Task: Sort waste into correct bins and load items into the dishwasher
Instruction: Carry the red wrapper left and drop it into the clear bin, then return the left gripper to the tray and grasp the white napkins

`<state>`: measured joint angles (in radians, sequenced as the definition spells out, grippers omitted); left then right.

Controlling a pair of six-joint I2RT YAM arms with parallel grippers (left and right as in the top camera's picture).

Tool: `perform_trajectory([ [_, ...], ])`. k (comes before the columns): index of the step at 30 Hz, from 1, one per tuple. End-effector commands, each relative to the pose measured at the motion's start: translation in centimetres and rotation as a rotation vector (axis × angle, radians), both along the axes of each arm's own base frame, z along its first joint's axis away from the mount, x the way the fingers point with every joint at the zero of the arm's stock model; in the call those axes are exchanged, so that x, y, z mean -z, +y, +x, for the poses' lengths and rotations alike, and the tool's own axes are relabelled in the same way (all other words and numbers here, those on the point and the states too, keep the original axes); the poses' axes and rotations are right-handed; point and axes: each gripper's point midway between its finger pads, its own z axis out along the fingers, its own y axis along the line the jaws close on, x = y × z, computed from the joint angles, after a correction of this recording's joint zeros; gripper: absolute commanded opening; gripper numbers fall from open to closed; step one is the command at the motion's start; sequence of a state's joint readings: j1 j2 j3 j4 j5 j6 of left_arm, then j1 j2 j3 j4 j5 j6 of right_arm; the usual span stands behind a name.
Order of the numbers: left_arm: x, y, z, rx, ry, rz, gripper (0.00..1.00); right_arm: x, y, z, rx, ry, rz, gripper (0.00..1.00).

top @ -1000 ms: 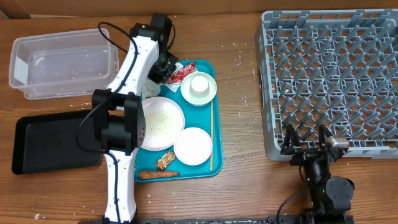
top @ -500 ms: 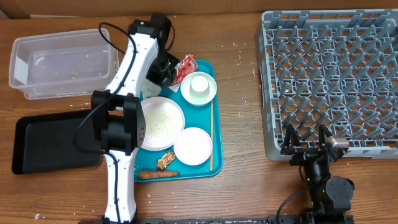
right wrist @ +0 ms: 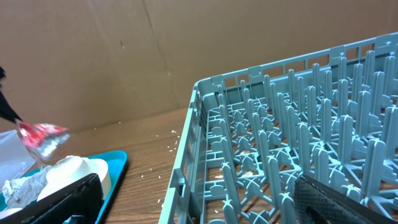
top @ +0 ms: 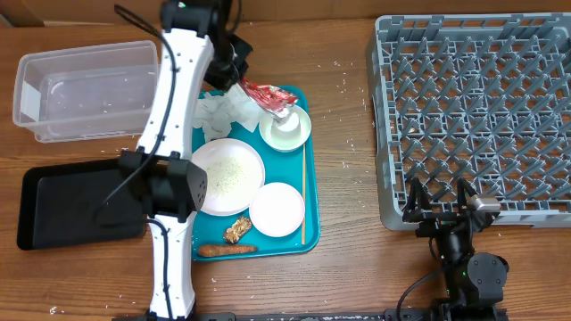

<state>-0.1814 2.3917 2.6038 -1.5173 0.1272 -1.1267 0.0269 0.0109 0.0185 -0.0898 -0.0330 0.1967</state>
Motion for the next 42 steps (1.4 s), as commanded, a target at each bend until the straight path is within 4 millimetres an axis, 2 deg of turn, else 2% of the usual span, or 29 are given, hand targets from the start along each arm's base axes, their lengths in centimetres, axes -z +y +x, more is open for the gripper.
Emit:
perform_trajectory([
  [1, -3.4, 4.7, 1.6, -0.088, -0.104, 0.018, 0.04, 0.2, 0.0, 0.0, 0.004, -0.004, -0.007, 1.00],
  [4, -5.0, 8.6, 2.4, -0.168, -0.156, 0.016, 0.04, 0.2, 0.0, 0.0, 0.004, -0.004, -0.007, 1.00],
  [9, -7.2, 16.9, 2.6, -0.329, -0.226, 0.025, 0.04, 0.2, 0.0, 0.0, 0.004, -0.004, -0.007, 1.00],
  [15, -7.1, 26.2, 0.8, -0.512, -0.221, 0.110, 0.04, 0.2, 0.0, 0.0, 0.004, -0.004, -0.007, 1.00],
  [17, -7.1, 28.8, -0.1, -0.564, -0.216, 0.153, 0.04, 0.2, 0.0, 0.0, 0.004, -0.004, -0.007, 1.00],
  [20, -7.1, 31.4, -1.1, -0.590, -0.208, 0.208, 0.04, 0.2, 0.0, 0.0, 0.004, -0.004, -0.007, 1.00],
  [21, -7.1, 32.1, -1.4, -0.598, -0.204, 0.223, 0.06, 0.2, 0.0, 0.0, 0.004, -0.004, -0.007, 1.00],
  [22, -6.8, 33.1, -1.6, -0.610, -0.199, 0.244, 0.26, 0.2, 0.0, 0.0, 0.004, -0.004, -0.007, 1.00],
  [23, -6.7, 33.3, -1.7, -0.615, -0.197, 0.246, 0.43, 0.2, 0.0, 0.0, 0.004, -0.004, -0.007, 1.00],
  [24, -6.5, 33.4, -1.6, -0.615, -0.194, 0.245, 0.56, 0.2, 0.0, 0.0, 0.004, -0.004, -0.007, 1.00],
  [26, -6.3, 33.4, -1.6, -0.575, -0.189, 0.259, 0.64, 0.2, 0.0, 0.0, 0.004, -0.004, -0.007, 1.00],
  [28, -6.4, 33.4, -1.4, -0.539, -0.192, 0.273, 0.80, 0.2, 0.0, 0.0, 0.004, -0.004, -0.007, 1.00],
  [31, -6.3, 32.8, -1.3, -0.473, -0.194, 0.263, 0.83, 0.2, 0.0, 0.0, 0.004, -0.004, -0.007, 1.00],
  [33, -6.2, 31.2, -0.8, -0.369, -0.207, 0.196, 0.82, 0.2, 0.0, 0.0, 0.004, -0.004, -0.007, 1.00],
  [38, -7.1, 23.4, 0.3, 0.072, -0.312, -0.065, 0.85, 0.2, 0.0, 0.0, 0.004, -0.004, -0.007, 1.00],
  [42, -7.0, 18.5, -0.1, 0.268, -0.303, -0.109, 0.87, 0.2, 0.0, 0.0, 0.004, -0.004, -0.007, 1.00],
])
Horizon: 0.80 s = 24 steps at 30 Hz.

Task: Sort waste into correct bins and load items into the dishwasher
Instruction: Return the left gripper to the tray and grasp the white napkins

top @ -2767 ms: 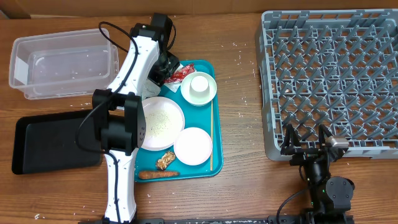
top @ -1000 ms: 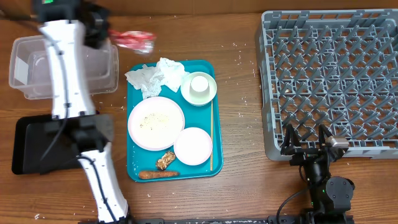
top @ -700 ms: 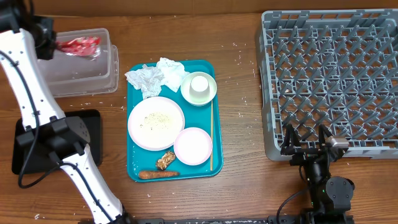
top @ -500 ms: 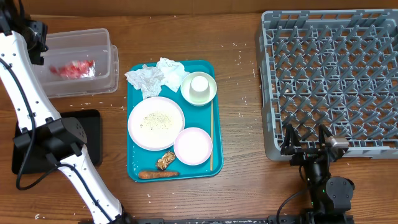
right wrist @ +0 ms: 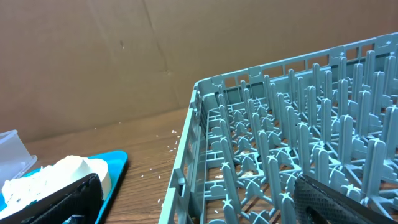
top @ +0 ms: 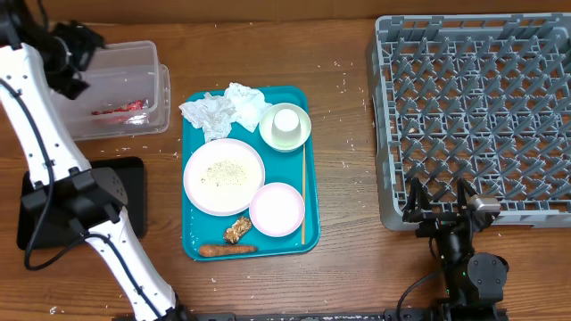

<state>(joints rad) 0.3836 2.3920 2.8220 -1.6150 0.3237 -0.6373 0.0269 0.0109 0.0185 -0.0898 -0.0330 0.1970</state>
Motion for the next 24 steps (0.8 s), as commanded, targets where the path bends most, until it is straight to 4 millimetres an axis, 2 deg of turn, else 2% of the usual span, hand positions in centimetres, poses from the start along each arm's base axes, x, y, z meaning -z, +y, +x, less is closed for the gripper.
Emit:
perform_trajectory([
  [1, -0.5, -7.4, 0.5, 0.353, -0.064, -0.054, 0.88, 0.2, 0.0, 0.0, 0.004, -0.004, -0.007, 1.00],
  [6, 0.9, -13.4, 0.3, 0.453, 0.021, 0.008, 0.89, 0.2, 0.0, 0.0, 0.004, -0.004, -0.007, 1.00],
  [8, 1.9, -14.9, 0.2, 0.424, 0.082, 0.059, 0.90, 0.2, 0.0, 0.0, 0.004, -0.004, -0.007, 1.00],
  [14, 5.1, -17.7, -0.3, 0.430, 0.213, 0.300, 0.93, 0.2, 0.0, 0.0, 0.004, -0.004, -0.007, 1.00],
  [17, 6.7, -18.3, -0.5, 0.453, 0.262, 0.382, 0.94, 0.2, 0.0, 0.0, 0.004, -0.004, -0.007, 1.00],
  [24, 11.9, -19.0, -1.4, 0.595, 0.363, 0.411, 0.88, 0.2, 0.0, 0.0, 0.004, -0.004, -0.007, 1.00],
])
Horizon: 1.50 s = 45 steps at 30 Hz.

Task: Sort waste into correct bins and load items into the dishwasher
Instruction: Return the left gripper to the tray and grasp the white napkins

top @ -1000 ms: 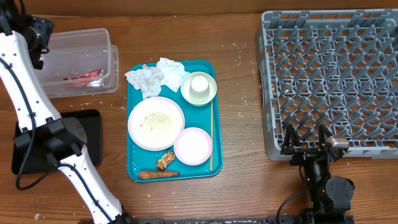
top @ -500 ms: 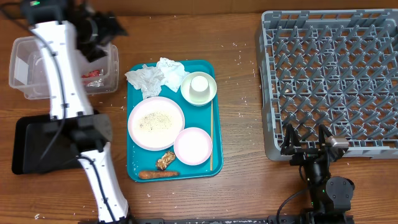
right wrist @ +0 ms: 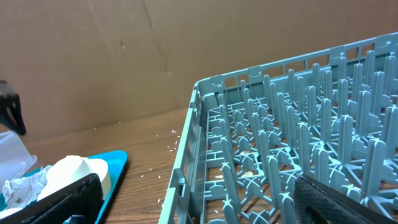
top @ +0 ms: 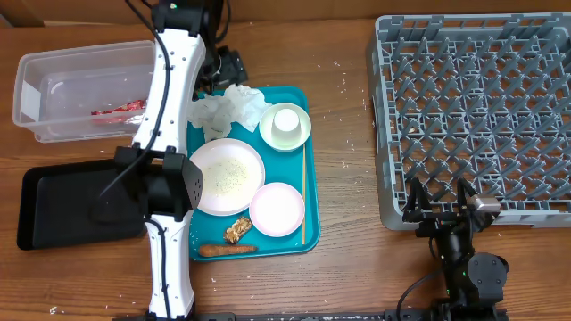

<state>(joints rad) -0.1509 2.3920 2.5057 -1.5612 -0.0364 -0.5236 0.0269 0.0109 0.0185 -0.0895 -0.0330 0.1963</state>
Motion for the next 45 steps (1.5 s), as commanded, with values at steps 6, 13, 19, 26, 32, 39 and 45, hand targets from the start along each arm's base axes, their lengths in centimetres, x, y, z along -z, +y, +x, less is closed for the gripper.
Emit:
perform_trajectory([
  [6, 6.5, 0.5, -2.1, 0.169, 0.163, 0.004, 0.79, 0.2, 0.0, 0.0, 0.004, -0.004, -0.007, 1.00],
  [13, 10.0, -0.7, -2.4, 0.254, 0.173, -0.033, 0.84, 0.2, 0.0, 0.0, 0.004, -0.004, -0.007, 1.00],
  [19, 10.6, 0.7, -0.1, 0.236, 0.089, 0.057, 0.83, 0.2, 0.0, 0.0, 0.004, -0.004, -0.007, 1.00],
  [26, 10.7, 0.6, 1.4, 0.220, 0.028, 0.056, 0.63, 0.2, 0.0, 0.0, 0.004, -0.004, -0.007, 1.00],
  [32, 10.8, 0.4, 1.5, 0.222, 0.024, 0.046, 0.56, 0.2, 0.0, 0.0, 0.004, -0.004, -0.007, 1.00],
  [39, 10.8, 0.0, 1.5, 0.225, 0.023, 0.028, 0.30, 0.2, 0.0, 0.0, 0.004, -0.004, -0.007, 1.00],
  [45, 9.9, 0.1, 1.5, 0.219, 0.021, 0.025, 0.04, 0.2, 0.0, 0.0, 0.004, -0.004, -0.007, 1.00],
])
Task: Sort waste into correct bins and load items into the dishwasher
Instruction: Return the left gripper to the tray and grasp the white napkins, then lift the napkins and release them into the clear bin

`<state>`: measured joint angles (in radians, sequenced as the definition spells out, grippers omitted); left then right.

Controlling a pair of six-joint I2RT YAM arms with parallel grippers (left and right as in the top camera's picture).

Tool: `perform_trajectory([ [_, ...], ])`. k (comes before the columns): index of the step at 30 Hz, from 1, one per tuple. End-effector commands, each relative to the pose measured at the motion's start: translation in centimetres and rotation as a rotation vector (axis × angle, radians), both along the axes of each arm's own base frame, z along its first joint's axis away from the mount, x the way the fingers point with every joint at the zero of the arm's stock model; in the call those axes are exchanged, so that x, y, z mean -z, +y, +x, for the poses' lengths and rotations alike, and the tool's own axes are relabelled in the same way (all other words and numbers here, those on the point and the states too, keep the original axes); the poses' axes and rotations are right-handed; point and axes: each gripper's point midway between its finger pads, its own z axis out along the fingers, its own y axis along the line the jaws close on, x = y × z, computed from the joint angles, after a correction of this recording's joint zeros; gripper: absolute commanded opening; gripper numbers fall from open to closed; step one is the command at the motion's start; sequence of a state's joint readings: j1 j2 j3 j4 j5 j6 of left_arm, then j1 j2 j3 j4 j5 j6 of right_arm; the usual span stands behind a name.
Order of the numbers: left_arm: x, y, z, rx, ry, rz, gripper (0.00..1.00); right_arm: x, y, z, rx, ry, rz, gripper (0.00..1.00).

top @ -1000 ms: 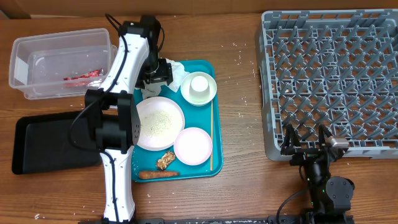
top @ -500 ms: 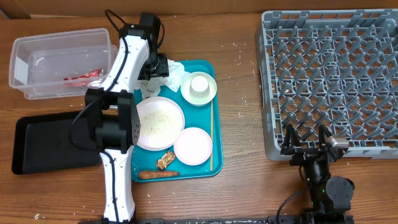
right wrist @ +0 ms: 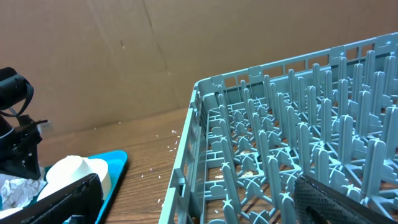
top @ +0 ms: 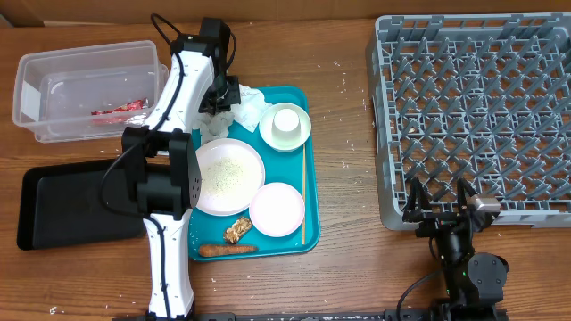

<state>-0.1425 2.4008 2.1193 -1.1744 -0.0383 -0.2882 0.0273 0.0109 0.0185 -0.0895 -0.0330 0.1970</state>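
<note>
My left gripper (top: 223, 93) is down on the crumpled white napkins (top: 253, 100) at the back left of the teal tray (top: 285, 242); its jaws are hidden from above. The right wrist view shows the left gripper (right wrist: 20, 155) just over the napkin (right wrist: 13, 190). A red wrapper (top: 120, 109) lies in the clear bin (top: 53, 71). On the tray are a white cup in a bowl (top: 285, 121), a large plate (top: 230, 176), a small plate (top: 277, 209), a chopstick (top: 303, 192) and food scraps (top: 235, 231). My right gripper (top: 439, 198) is open at the front edge of the grey dish rack (top: 380, 134).
A black tray (top: 62, 209) lies at the front left, beside the teal tray. The dish rack (right wrist: 280, 143) fills the right side of the table. A brown cardboard wall stands behind. Small crumbs dot the wood between tray and rack.
My left gripper was at the tray's back left corner, just beyond the napkins. Now it sits lower, on the napkins themselves. The right arm has not moved.
My left gripper held the red wrapper above the tray's back edge. Then it was over the clear bin, with the wrapper lying inside. It was back at the tray's far corner after that, and now rests on the napkins. The right gripper stayed open throughout.
</note>
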Motion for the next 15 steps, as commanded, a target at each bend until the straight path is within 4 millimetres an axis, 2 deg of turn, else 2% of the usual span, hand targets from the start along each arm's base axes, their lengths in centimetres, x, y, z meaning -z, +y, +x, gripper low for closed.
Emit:
perform_trajectory([
  [1, -0.7, -0.1, 0.1, -0.021, 0.004, -0.008, 0.04, 0.2, 0.0, 0.0, 0.004, -0.004, -0.007, 1.00],
  [4, -3.3, -0.2, 0.7, -0.061, -0.029, -0.020, 0.04, 0.2, 0.0, 0.0, 0.004, -0.004, -0.007, 1.00],
  [6, -6.1, -0.4, 1.4, -0.073, -0.074, -0.035, 0.04, 0.2, 0.0, 0.0, 0.004, -0.004, -0.007, 1.00],
  [10, -13.2, -0.2, 3.1, -0.084, -0.233, -0.048, 0.04, 0.2, 0.0, 0.0, 0.004, -0.004, -0.007, 1.00],
  [13, -18.7, 1.3, 4.3, -0.138, -0.395, -0.018, 0.04, 0.2, 0.0, 0.0, 0.004, -0.004, -0.007, 1.00],
  [15, -22.0, 3.6, 5.0, -0.216, -0.507, 0.034, 0.04, 0.2, 0.0, 0.0, 0.004, -0.004, -0.007, 1.00],
])
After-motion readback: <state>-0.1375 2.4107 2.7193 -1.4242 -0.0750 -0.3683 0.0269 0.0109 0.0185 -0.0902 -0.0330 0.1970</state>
